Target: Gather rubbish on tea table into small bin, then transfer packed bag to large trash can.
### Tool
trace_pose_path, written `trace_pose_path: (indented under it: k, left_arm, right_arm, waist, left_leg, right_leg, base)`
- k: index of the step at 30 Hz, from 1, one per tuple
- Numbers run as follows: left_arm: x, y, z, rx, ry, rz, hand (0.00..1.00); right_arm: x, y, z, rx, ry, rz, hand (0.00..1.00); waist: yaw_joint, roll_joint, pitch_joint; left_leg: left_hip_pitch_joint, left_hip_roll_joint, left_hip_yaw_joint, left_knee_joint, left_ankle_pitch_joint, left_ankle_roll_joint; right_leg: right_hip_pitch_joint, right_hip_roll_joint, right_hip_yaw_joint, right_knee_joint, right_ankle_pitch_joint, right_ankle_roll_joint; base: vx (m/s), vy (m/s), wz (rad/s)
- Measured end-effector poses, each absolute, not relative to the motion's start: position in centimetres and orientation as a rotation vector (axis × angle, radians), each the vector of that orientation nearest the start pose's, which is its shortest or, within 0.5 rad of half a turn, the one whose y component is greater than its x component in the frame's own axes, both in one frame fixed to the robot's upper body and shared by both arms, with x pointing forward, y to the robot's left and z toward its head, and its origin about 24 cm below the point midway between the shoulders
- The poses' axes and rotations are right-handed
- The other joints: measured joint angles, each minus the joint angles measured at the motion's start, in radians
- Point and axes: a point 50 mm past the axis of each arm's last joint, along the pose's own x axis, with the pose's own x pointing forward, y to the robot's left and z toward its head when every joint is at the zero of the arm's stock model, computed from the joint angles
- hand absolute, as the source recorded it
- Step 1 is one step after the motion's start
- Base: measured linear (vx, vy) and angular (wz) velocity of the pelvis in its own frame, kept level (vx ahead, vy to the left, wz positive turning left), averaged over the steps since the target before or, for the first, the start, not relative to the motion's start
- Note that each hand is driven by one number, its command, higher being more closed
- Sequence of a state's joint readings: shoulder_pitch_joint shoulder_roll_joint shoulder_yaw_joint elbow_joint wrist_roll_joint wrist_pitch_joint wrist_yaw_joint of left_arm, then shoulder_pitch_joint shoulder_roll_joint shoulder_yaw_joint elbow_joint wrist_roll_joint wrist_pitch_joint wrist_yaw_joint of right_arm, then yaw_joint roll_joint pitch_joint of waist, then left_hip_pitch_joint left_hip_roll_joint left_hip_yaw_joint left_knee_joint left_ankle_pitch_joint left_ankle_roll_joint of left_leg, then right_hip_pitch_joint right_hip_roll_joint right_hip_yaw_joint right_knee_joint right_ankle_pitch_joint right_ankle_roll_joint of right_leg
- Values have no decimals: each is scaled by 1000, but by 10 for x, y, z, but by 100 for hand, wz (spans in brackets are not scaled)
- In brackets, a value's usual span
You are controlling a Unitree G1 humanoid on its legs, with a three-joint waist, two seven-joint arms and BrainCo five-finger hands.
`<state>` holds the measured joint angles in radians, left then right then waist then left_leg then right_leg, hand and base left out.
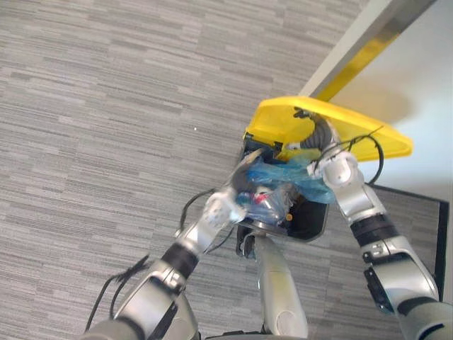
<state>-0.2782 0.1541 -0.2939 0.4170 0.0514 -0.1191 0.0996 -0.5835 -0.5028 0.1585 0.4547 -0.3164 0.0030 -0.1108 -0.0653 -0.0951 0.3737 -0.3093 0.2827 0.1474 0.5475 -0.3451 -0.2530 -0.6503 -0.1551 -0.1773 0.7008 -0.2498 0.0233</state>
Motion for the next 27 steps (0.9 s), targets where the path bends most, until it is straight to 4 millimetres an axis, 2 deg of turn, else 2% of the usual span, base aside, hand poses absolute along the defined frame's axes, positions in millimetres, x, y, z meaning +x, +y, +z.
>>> trace_pose_path:
  k: [2, 3, 5, 6, 7, 8, 9, 10, 12, 13, 14, 15, 16, 17, 18, 20, 21, 22, 23, 24, 27]
  left_arm:
    - [269, 148, -11, 270, 172, -119, 0]
    - [262, 157, -19, 267, 206, -89, 0]
    - [232, 189, -55, 250, 385, 31, 0]
    - [228, 194, -60, 249, 411, 49, 0]
    - [210, 207, -77, 240, 508, 102, 0]
    - [201, 211, -85, 241, 555, 117, 0]
    - [184, 216, -99, 242, 637, 139, 0]
    - [179, 219, -103, 242, 667, 149, 0]
    - [151, 229, -118, 243, 776, 198, 0]
    - [148, 230, -120, 241, 786, 204, 0]
    - [141, 229, -124, 221, 820, 219, 0]
    - [132, 228, -129, 206, 853, 239, 0]
    - [126, 229, -131, 212, 873, 249, 0]
    - [123, 229, -132, 213, 886, 252, 0]
    - [116, 227, -136, 215, 913, 246, 0]
    - [118, 220, -137, 201, 915, 233, 0]
    - [120, 216, -138, 187, 919, 227, 0]
    - [115, 207, -144, 161, 954, 222, 0]
    - [114, 203, -146, 150, 962, 216, 0]
    - [113, 191, -149, 115, 980, 213, 0]
    - [110, 182, -153, 90, 1009, 212, 0]
  right_arm:
    - [340, -233, 101, -855, -49, -88, 0]
    - [337, -234, 95, -863, -29, -81, 0]
    - [321, -236, 68, -838, 50, -64, 0]
    - [319, -236, 63, -823, 61, -65, 0]
    - [312, -233, 50, -785, 94, -63, 0]
    - [306, -232, 41, -771, 120, -62, 0]
    - [293, -230, 22, -757, 177, -46, 0]
    - [288, -229, 15, -750, 201, -37, 0]
    - [261, -214, -20, -700, 310, 23, 0]
    - [256, -211, -25, -688, 326, 31, 0]
    - [242, -203, -40, -655, 375, 56, 0]
    - [225, -192, -58, -617, 440, 93, 0]
    - [206, -184, -78, -577, 523, 114, 0]
    - [194, -181, -90, -555, 586, 125, 0]
    - [169, -177, -112, -522, 705, 140, 0]
    - [150, -184, -126, -481, 800, 92, 0]
    - [145, -187, -132, -476, 839, 78, 0]
    - [136, -193, -139, -461, 897, 37, 0]
    - [131, -196, -142, -451, 927, 19, 0]
    - [123, -208, -148, -433, 1002, -45, 0]
    - [114, -218, -150, -388, 1052, -146, 0]
  waist:
    - [11, -6, -15]
    - [14, -6, -19]
    - [22, -3, -33]
    - [23, -2, -34]
    - [26, -4, -35]
    - [26, -5, -36]
    - [25, -8, -39]
    - [26, -11, -43]
    - [32, -12, -53]
    - [30, -14, -55]
    - [32, -10, -66]
    - [28, 2, -97]
    - [18, 3, -122]
    - [12, 2, -139]
    - [3, 7, -161]
    - [3, 5, -179]
    - [9, -4, -187]
    - [16, 19, -224]
    - [16, 32, -240]
    - [20, 74, -261]
    - [15, 107, -282]
  left_leg:
    - [61, -21, -5, -29, 1, 3]
    - [81, -24, -5, -35, 0, 4]
    - [164, -42, -4, -58, 0, 6]
    - [178, -45, -3, -60, -1, 7]
    - [223, -62, 8, -75, -3, 13]
    - [245, -72, 10, -78, -4, 18]
    - [283, -98, 15, -85, -5, 35]
    - [294, -106, 26, -88, -4, 41]
    - [308, -126, 69, -87, -1, 77]
    - [308, -131, 80, -90, 5, 87]
    - [295, -126, 115, -125, 30, 126]
    - [280, -126, 156, -182, 73, 139]
    - [278, -135, 166, -239, 110, 151]
    - [281, -137, 171, -276, 131, 155]
    - [287, -136, 170, -326, 168, 161]
    - [272, -137, 188, -356, 205, 158]
    - [274, -140, 200, -370, 216, 151]
    - [272, -142, 212, -409, 241, 143]
    - [270, -140, 220, -427, 252, 142]
    - [277, -133, 211, -474, 273, 142]
    - [296, -132, 197, -525, 306, 147]
  right_leg:
    - [52, -19, 2, 12, -14, 18]
    - [67, -22, 5, 15, -18, 25]
    - [139, -38, 7, 14, -30, 27]
    - [153, -38, 8, 10, -31, 27]
    - [190, -43, 18, 5, -31, 27]
    - [209, -50, 23, 1, -30, 27]
    - [241, -68, 25, -6, -27, 27]
    - [248, -74, 27, -9, -23, 28]
    - [264, -91, 7, -67, 52, 48]
    - [264, -91, 4, -87, 72, 56]
    - [266, -76, 16, -168, 135, 96]
    - [243, -63, 14, -169, 165, 90]
    - [232, -55, 10, -84, 140, 63]
    - [238, -44, 13, -37, 125, 58]
    - [270, -20, 13, 23, 98, 53]
    - [347, 0, 37, 10, 24, 53]
    - [375, 20, 56, -75, 10, 56]
    - [418, 50, 64, -224, -1, 35]
    - [433, 70, 72, -292, 8, -8]
    - [443, 107, 88, -369, 57, -6]
    - [459, 131, 99, -427, 97, -10]
  base:
    - [41, 36, 18]
    - [80, 52, 10]
    - [64, 46, 7]
    - [36, 71, -8]
    - [15, 81, -11]
    - [-15, 108, -11]
    - [-49, 76, -4]
    - [-81, 89, -15]
    - [-141, 109, -43]
    - [-230, 133, -62]
    - [-294, 121, -61]
    - [-356, 139, -59]
    - [-267, 98, -34]
    - [-172, 57, -11]
    - [-97, -8, -9]
    - [-115, -65, -28]
    - [-154, -114, -56]
    - [-133, -104, -56]
    - [-102, -72, -72]
    - [-73, -34, -56]
    - [-77, -36, -30]
